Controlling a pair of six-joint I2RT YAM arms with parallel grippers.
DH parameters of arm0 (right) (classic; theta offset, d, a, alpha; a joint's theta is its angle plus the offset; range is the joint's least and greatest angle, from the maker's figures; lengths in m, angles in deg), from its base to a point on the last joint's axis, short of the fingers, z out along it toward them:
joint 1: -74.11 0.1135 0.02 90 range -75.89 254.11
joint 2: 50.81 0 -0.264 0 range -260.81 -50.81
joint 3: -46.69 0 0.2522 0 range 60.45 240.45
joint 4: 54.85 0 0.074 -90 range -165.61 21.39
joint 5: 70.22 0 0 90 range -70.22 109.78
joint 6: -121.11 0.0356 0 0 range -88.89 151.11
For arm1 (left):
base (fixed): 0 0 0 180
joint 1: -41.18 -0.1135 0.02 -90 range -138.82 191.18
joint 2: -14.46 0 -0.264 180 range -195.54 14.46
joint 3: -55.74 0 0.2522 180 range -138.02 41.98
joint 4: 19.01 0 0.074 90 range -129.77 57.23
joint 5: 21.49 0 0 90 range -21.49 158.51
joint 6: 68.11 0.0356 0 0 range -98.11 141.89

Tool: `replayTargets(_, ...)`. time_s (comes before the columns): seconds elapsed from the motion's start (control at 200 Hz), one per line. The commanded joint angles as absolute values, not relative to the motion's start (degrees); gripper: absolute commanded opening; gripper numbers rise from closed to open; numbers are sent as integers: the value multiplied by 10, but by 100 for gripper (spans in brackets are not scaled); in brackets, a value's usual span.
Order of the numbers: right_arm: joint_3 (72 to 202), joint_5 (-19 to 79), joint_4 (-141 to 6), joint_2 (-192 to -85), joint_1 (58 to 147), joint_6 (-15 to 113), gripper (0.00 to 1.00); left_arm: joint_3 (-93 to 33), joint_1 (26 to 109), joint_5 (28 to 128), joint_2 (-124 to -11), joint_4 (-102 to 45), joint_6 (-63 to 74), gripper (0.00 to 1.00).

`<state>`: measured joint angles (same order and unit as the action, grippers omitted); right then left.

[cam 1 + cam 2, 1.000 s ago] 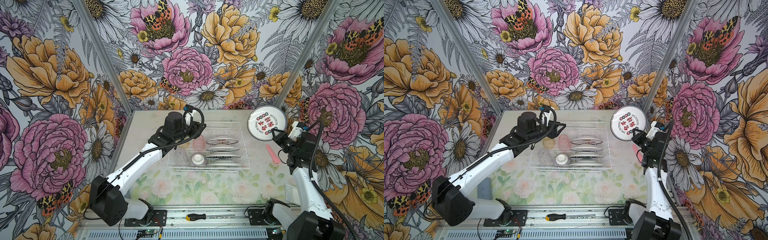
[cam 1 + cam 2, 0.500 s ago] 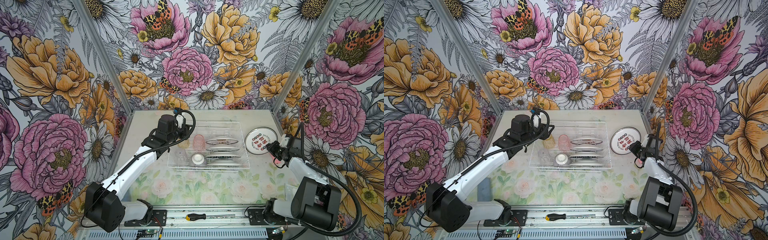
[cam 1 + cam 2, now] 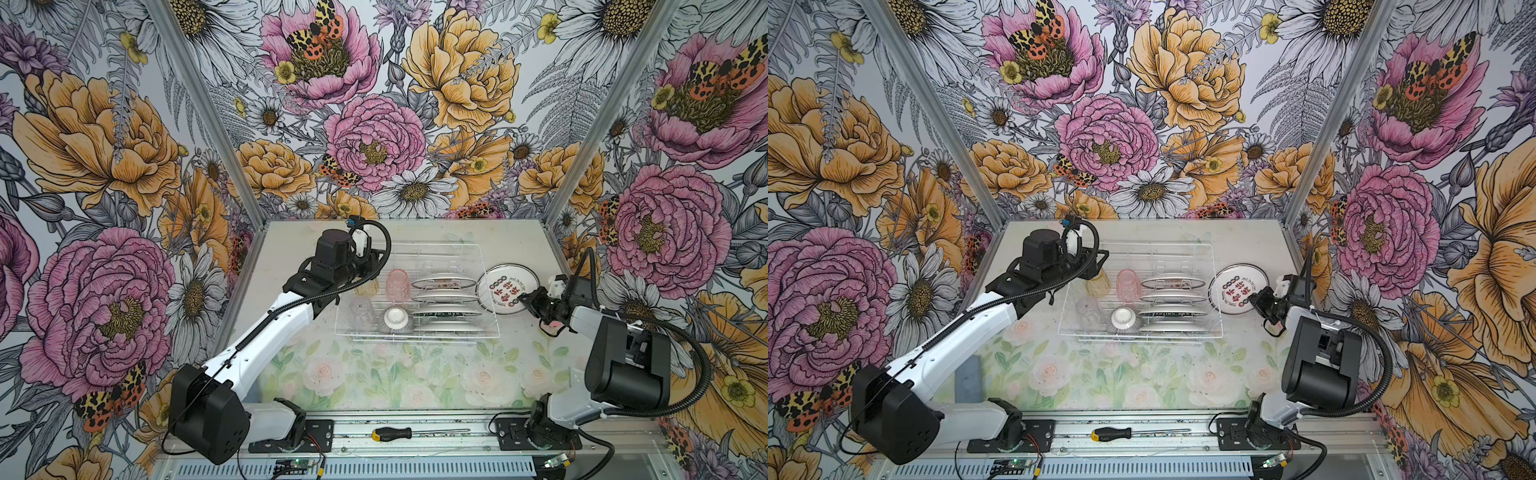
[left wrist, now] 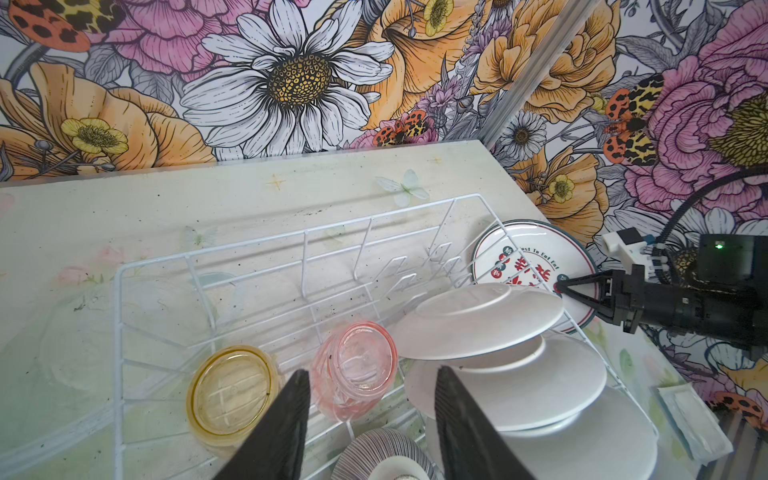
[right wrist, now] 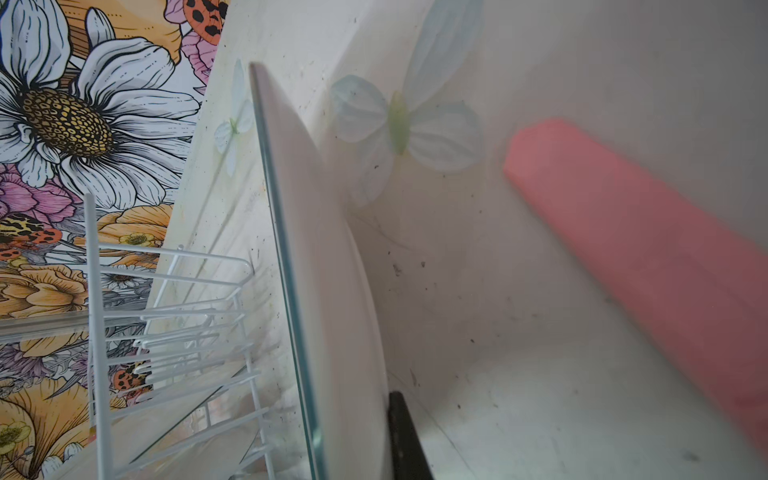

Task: Unload the mixed dishes from the dish rack
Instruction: 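Lower the decorated plate flat onto the table with the right gripper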

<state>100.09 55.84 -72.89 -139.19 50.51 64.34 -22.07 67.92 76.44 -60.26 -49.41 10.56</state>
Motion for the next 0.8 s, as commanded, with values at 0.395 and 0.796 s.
replayTargets(0.395, 1019, 568, -699, -1445, 506, 634, 29, -208, 677, 765, -611, -484, 118, 51)
replayTargets(0.796, 1020, 540, -738, -1432, 506, 610, 58, -197, 669, 766, -607, -481, 124, 51)
